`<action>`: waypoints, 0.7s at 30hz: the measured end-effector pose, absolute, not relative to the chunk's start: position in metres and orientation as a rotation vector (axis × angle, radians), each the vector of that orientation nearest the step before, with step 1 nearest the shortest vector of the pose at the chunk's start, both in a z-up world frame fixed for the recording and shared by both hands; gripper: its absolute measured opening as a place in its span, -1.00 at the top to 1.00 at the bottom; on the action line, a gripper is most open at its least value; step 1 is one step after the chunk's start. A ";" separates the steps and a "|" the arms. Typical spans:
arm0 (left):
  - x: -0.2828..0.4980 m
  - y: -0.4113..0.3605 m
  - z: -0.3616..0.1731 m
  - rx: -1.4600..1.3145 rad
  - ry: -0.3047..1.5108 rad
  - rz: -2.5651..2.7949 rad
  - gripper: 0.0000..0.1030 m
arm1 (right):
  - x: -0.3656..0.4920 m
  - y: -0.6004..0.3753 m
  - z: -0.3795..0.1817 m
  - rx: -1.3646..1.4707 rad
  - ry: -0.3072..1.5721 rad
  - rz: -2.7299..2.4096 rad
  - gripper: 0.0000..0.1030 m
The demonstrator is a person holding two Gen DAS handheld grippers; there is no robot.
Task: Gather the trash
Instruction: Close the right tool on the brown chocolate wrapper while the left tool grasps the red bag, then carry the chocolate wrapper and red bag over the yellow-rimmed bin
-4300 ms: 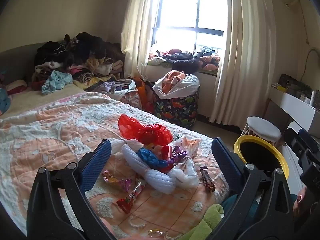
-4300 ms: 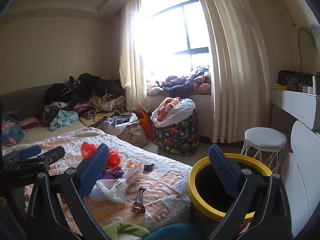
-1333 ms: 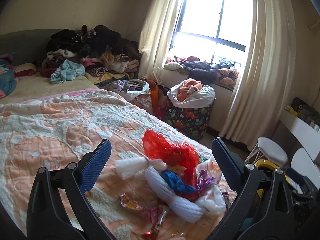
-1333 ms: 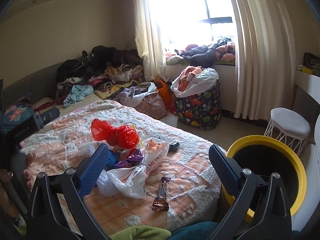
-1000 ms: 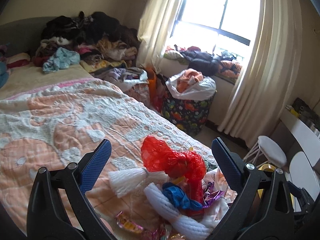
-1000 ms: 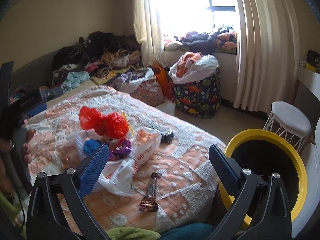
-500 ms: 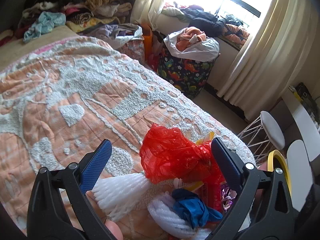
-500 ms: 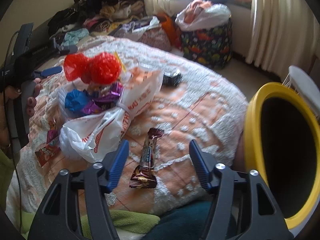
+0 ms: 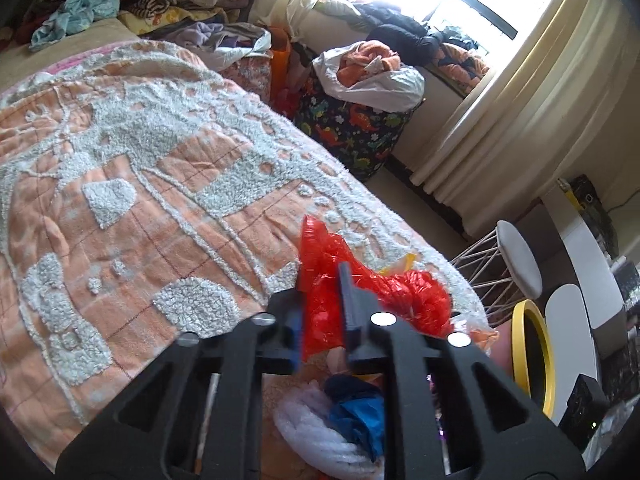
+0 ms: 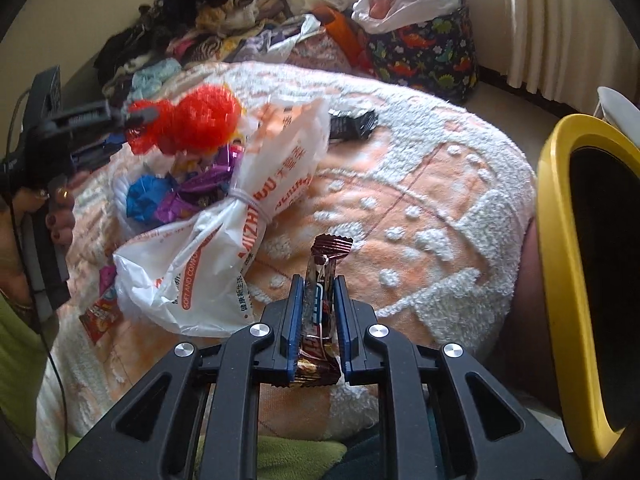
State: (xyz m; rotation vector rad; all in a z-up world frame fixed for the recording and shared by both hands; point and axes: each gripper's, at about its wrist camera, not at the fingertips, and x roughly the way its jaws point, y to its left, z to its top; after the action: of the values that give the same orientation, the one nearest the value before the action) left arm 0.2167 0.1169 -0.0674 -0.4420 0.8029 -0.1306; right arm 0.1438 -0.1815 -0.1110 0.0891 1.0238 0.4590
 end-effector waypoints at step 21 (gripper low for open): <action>0.164 0.030 0.015 -0.396 0.582 -0.320 0.99 | 0.138 -0.246 -0.049 0.234 0.830 0.460 0.71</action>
State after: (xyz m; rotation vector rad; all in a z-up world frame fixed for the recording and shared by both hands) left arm 0.1636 0.0297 0.0153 -0.3955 0.5818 -0.3197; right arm 0.1381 -0.2464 -0.0490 0.2338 0.8297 0.4601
